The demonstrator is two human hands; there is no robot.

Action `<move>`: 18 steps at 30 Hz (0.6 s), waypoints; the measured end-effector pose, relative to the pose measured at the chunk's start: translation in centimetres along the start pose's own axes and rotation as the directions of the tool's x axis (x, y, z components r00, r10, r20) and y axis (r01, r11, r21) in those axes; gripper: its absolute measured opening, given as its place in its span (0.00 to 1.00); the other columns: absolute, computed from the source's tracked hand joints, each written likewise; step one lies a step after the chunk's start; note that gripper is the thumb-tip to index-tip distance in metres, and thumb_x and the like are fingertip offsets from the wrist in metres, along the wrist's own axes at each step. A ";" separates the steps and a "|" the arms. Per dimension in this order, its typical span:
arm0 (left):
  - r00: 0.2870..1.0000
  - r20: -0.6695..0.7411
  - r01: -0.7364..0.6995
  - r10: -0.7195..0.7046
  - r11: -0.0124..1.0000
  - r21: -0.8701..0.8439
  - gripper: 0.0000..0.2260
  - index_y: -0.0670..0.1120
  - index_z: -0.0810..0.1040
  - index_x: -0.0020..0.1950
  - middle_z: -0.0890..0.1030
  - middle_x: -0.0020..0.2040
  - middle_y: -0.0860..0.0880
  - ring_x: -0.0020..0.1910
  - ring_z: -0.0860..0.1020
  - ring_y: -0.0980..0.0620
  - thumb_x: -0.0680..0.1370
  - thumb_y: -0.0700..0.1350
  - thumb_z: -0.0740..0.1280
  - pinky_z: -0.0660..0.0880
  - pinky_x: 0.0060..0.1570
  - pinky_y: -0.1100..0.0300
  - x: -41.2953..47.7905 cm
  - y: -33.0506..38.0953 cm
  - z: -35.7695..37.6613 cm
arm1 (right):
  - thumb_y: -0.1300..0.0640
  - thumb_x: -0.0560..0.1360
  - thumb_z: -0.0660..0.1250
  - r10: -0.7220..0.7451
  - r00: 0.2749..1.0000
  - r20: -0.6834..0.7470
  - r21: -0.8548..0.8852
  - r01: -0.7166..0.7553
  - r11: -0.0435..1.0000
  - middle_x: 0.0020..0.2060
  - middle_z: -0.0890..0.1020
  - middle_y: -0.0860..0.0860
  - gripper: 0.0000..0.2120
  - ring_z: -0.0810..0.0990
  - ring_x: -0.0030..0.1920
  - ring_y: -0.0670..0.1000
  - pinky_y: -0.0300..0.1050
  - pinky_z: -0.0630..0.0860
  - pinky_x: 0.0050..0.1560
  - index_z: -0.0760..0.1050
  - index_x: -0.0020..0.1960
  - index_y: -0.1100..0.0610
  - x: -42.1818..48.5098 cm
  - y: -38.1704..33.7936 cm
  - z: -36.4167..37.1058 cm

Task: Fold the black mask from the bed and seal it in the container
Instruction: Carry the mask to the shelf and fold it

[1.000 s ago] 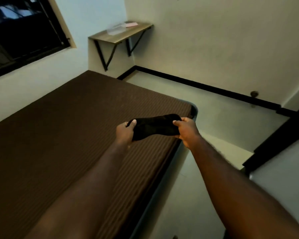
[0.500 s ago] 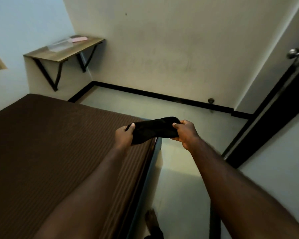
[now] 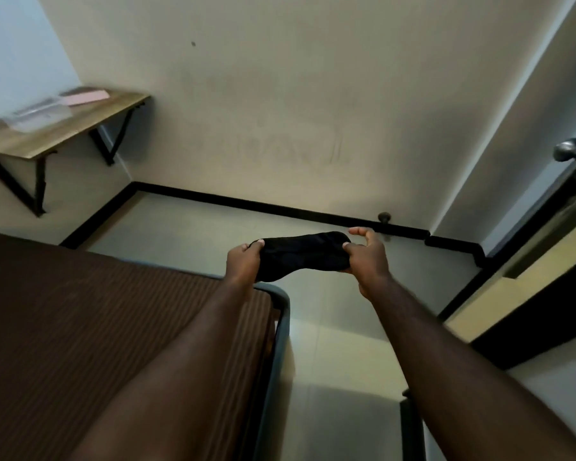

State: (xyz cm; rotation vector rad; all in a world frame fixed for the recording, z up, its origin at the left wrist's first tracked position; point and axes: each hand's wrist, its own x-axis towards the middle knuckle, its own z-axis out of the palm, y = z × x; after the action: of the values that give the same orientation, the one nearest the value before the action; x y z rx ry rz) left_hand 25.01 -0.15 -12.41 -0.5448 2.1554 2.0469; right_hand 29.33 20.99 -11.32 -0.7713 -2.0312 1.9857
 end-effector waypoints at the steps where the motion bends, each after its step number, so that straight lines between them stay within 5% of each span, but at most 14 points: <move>1: 1.000 0.000 0.008 -0.008 1.000 -0.007 0.12 0.43 0.74 0.36 0.78 0.41 0.41 0.43 0.78 0.44 0.77 0.46 0.68 0.78 0.46 0.49 1.3 0.5 1.1 | 0.66 0.77 0.62 -0.027 1.000 0.004 -0.017 0.027 0.999 0.50 0.80 0.60 0.13 0.83 0.49 0.60 0.60 0.84 0.43 0.75 0.56 0.51 1.8 -0.4 0.1; 4: 0.999 -0.023 0.042 -0.043 0.998 -0.048 0.09 0.42 0.76 0.40 0.79 0.43 0.42 0.44 0.79 0.44 0.77 0.45 0.68 0.79 0.50 0.46 5.3 1.9 4.4 | 0.69 0.75 0.59 -0.066 0.997 0.042 -0.034 0.067 0.997 0.48 0.82 0.63 0.13 0.83 0.50 0.65 0.67 0.81 0.47 0.78 0.47 0.55 7.3 -1.3 0.8; 7: 0.996 -0.056 0.059 -0.063 0.996 -0.063 0.08 0.42 0.76 0.40 0.81 0.45 0.41 0.45 0.80 0.43 0.77 0.45 0.67 0.79 0.52 0.45 9.5 3.0 7.5 | 0.70 0.76 0.57 -0.018 0.996 0.090 0.013 0.017 1.000 0.46 0.83 0.61 0.14 0.83 0.48 0.63 0.58 0.84 0.42 0.80 0.43 0.58 13.5 -1.9 1.5; 11: 0.986 -0.135 0.087 -0.099 0.992 -0.091 0.08 0.41 0.78 0.47 0.81 0.49 0.40 0.49 0.80 0.42 0.77 0.45 0.68 0.79 0.55 0.45 14.7 5.5 12.2 | 0.68 0.77 0.64 0.042 0.969 0.242 0.029 -0.051 0.998 0.46 0.82 0.59 0.07 0.82 0.47 0.57 0.54 0.83 0.43 0.79 0.50 0.60 21.9 -3.5 1.8; 14: 0.978 -0.177 0.091 -0.112 0.989 -0.120 0.06 0.42 0.77 0.43 0.81 0.46 0.41 0.47 0.80 0.43 0.77 0.45 0.67 0.79 0.53 0.48 18.6 7.8 15.9 | 0.72 0.73 0.69 0.062 0.916 0.397 -0.106 -0.021 0.994 0.53 0.79 0.62 0.17 0.82 0.52 0.60 0.55 0.82 0.48 0.75 0.60 0.62 28.2 -5.0 1.4; 18: 0.969 -0.217 0.093 -0.119 0.987 -0.130 0.06 0.42 0.78 0.45 0.81 0.45 0.42 0.44 0.81 0.44 0.77 0.44 0.67 0.79 0.50 0.50 22.7 9.4 19.4 | 0.71 0.69 0.74 0.066 0.870 0.489 -0.222 0.051 0.974 0.52 0.80 0.59 0.23 0.82 0.53 0.58 0.51 0.82 0.54 0.75 0.61 0.62 35.0 -7.1 1.3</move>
State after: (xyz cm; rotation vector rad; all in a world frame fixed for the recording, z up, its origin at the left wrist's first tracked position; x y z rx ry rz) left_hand -2.27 15.16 -12.53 -0.9278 2.0737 2.1572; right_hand -2.44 37.25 -12.04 -0.3152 -2.5774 2.1448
